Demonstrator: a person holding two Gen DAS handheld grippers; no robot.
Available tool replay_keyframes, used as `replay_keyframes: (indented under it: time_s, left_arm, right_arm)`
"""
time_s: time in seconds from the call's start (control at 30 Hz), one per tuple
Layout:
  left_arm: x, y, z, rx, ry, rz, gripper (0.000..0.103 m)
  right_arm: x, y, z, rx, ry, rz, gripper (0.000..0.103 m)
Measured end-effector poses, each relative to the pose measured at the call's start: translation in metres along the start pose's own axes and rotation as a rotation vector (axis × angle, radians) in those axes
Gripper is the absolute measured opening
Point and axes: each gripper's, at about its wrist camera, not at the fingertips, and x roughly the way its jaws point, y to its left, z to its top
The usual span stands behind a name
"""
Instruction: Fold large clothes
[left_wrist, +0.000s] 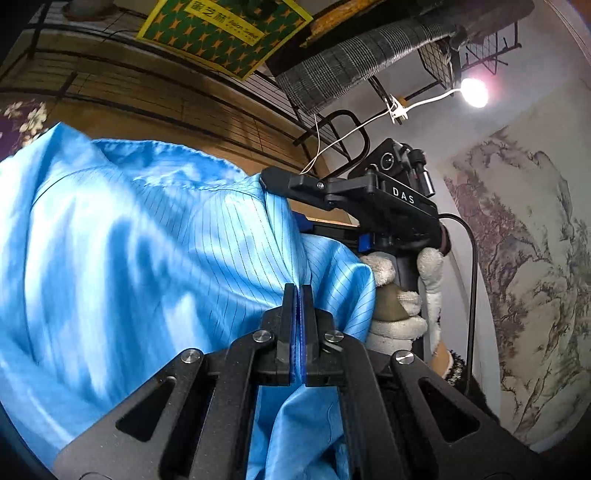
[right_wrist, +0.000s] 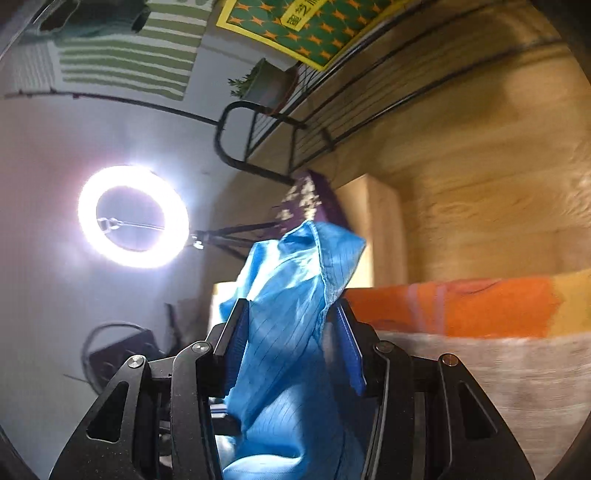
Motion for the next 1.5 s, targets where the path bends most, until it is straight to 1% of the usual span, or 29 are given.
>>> replay_keyframes:
  time_s: [0.1,0.17,0.2,0.23,0.27,0.33,0.37,0.43,0.47,0.6,0.63,0.67,0.7,0.73,0.8,0.83,0.87,0.93,1.07,1.13,1.17,1.2,1.27,1.3,1.37,1.4,1.43,1.47,1.5]
  left_arm:
    - [-0.004,0.002,-0.003,-0.006,-0.003,0.002,0.0]
    - [-0.004,0.003,-0.006,0.003,0.004,0.018,0.0]
    - [-0.001,0.003,-0.007,0.005,0.009,0.021,0.0]
    - [0.001,0.002,-0.007,0.008,0.016,0.027,0.0]
    - [0.003,0.002,-0.008,0.009,0.019,0.028,0.0]
    - [0.006,0.002,-0.007,0.009,0.022,0.026,0.0]
    - [0.007,0.002,-0.007,0.007,0.023,0.021,0.0]
    - [0.007,0.001,-0.006,0.011,0.02,0.021,0.0]
    - [0.007,0.001,-0.006,0.012,0.018,0.019,0.0]
    - [-0.002,0.002,-0.009,0.023,0.008,0.019,0.0]
    - [-0.004,0.003,-0.01,0.023,0.004,0.022,0.0]
    - [-0.006,0.004,-0.011,0.019,0.003,0.022,0.0]
    - [-0.008,0.006,-0.012,0.017,0.002,0.022,0.0]
    - [-0.01,0.007,-0.013,0.016,0.002,0.025,0.0]
    - [-0.011,0.009,-0.015,0.01,0.002,0.021,0.0]
    - [-0.011,0.01,-0.016,0.013,0.002,0.025,0.0]
    - [-0.012,0.01,-0.016,0.015,0.002,0.025,0.0]
    - [-0.012,0.01,-0.017,0.016,-0.001,0.025,0.0]
    - [-0.011,0.01,-0.017,0.015,-0.004,0.028,0.0]
    - [-0.011,0.009,-0.017,0.017,-0.007,0.028,0.0]
    - [-0.012,0.008,-0.017,0.018,-0.008,0.028,0.0]
    - [-0.012,0.007,-0.017,0.021,-0.008,0.028,0.0]
    - [-0.011,0.005,-0.017,0.024,-0.004,0.031,0.0]
    - [-0.01,0.004,-0.017,0.026,-0.003,0.034,0.0]
    - [-0.008,0.004,-0.016,0.029,-0.001,0.044,0.0]
    - [-0.007,0.003,-0.015,0.028,-0.002,0.046,0.0]
    - [-0.007,0.003,-0.014,0.026,-0.005,0.046,0.0]
    - [-0.006,0.003,-0.013,0.022,-0.005,0.043,0.0]
    - [-0.005,0.003,-0.012,0.015,-0.002,0.035,0.0]
  right_arm:
    - [0.009,0.001,-0.001,0.019,-0.005,0.015,0.046]
    - [0.006,0.002,-0.002,0.032,-0.035,0.03,0.041]
    - [0.003,0.005,-0.001,0.026,-0.052,0.019,0.033]
    - [0.0,0.008,0.0,0.016,-0.073,-0.001,0.021]
    - [-0.005,0.014,0.001,-0.007,-0.098,-0.034,0.017]
    - [-0.008,0.025,0.004,-0.054,-0.119,-0.092,0.01]
    - [-0.008,0.035,0.005,-0.096,-0.11,-0.143,0.009]
    - [-0.005,0.047,0.007,-0.149,-0.085,-0.198,0.007]
    - [-0.002,0.057,0.007,-0.204,-0.076,-0.253,0.007]
    - [0.005,0.072,0.004,-0.337,-0.051,-0.368,0.008]
    - [0.006,0.072,0.002,-0.351,-0.04,-0.381,0.016]
    - [0.008,0.069,0.002,-0.344,-0.015,-0.375,0.023]
    - [0.009,0.065,0.001,-0.324,0.004,-0.363,0.035]
    - [0.009,0.062,0.001,-0.311,0.006,-0.362,0.037]
    - [0.003,0.056,-0.001,-0.277,-0.008,-0.363,0.037]
    - [-0.003,0.053,-0.001,-0.256,-0.019,-0.339,0.037]
    - [-0.01,0.05,-0.002,-0.226,-0.026,-0.296,0.037]
    - [-0.019,0.05,-0.006,-0.19,-0.023,-0.227,0.037]
    - [-0.027,0.057,-0.017,-0.175,0.017,-0.158,0.037]
    - [-0.021,0.061,-0.02,-0.18,0.051,-0.148,0.037]
    - [-0.016,0.061,-0.02,-0.181,0.069,-0.161,0.037]
    - [-0.012,0.06,-0.02,-0.178,0.078,-0.177,0.037]
    - [-0.003,0.055,-0.018,-0.154,0.088,-0.175,0.037]
    - [0.002,0.052,-0.016,-0.14,0.087,-0.171,0.037]
    - [0.009,0.051,-0.013,-0.142,0.083,-0.174,0.024]
    - [0.01,0.054,-0.013,-0.159,0.076,-0.185,0.011]
    - [0.01,0.06,-0.014,-0.191,0.062,-0.205,0.007]
    - [0.01,0.068,-0.014,-0.234,0.044,-0.248,0.005]
    - [0.009,0.077,-0.014,-0.273,0.026,-0.313,0.004]
